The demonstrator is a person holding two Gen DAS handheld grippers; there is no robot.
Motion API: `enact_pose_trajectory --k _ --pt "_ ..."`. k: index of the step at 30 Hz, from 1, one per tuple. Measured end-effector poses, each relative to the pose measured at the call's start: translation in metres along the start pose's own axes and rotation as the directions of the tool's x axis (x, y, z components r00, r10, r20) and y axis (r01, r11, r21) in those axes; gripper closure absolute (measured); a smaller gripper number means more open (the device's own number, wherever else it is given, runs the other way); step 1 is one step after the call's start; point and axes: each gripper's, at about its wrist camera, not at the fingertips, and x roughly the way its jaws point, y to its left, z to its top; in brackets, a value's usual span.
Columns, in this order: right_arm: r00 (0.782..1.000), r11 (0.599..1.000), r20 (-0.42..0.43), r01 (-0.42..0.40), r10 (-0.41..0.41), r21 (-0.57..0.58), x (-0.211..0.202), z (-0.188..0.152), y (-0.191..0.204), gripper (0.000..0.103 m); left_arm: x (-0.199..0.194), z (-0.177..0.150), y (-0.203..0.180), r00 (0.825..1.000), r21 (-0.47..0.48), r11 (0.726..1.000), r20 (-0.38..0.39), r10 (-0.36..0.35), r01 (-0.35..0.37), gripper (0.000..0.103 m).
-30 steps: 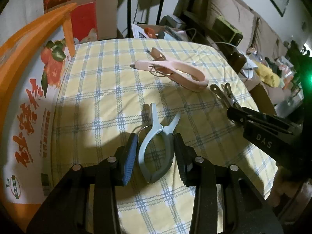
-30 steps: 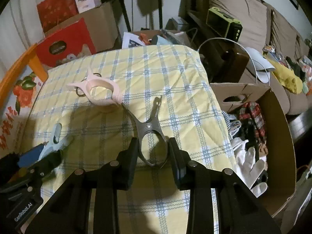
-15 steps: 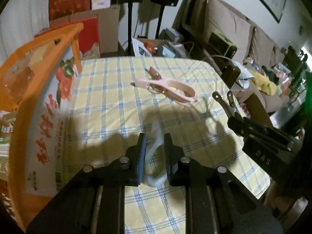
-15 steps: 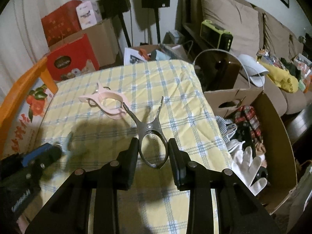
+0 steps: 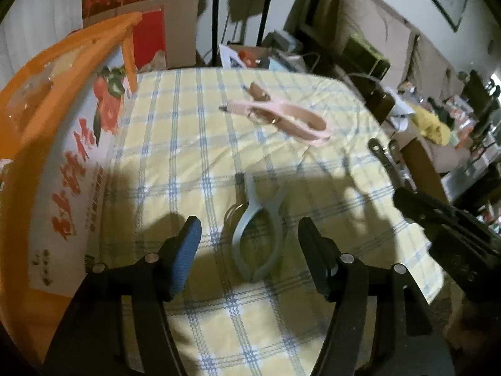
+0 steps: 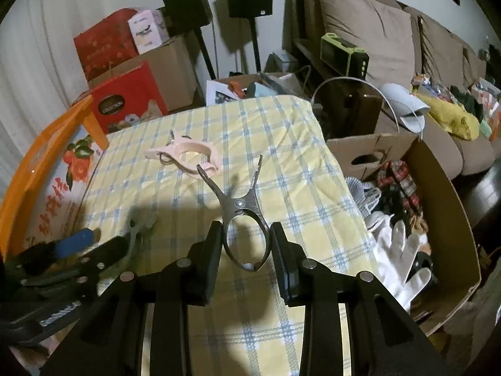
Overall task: Organize objects
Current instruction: 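Lift both clips and carry them toward the orange basket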
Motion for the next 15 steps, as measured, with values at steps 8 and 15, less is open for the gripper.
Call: enact_pose_trajectory --k 8,15 --pt "1.000 1.000 0.004 -0.014 0.014 0.014 0.003 -0.008 0.000 0.072 0.013 -0.010 -0.010 0.996 0.050 0.996 0.055 0.072 -0.074 0.046" --pt "1.000 1.000 0.017 -0.023 0.023 0.019 0.006 -0.014 0.006 0.072 0.009 -0.014 -0.005 0.994 0.044 0.997 0.090 0.057 -0.061 0.062"
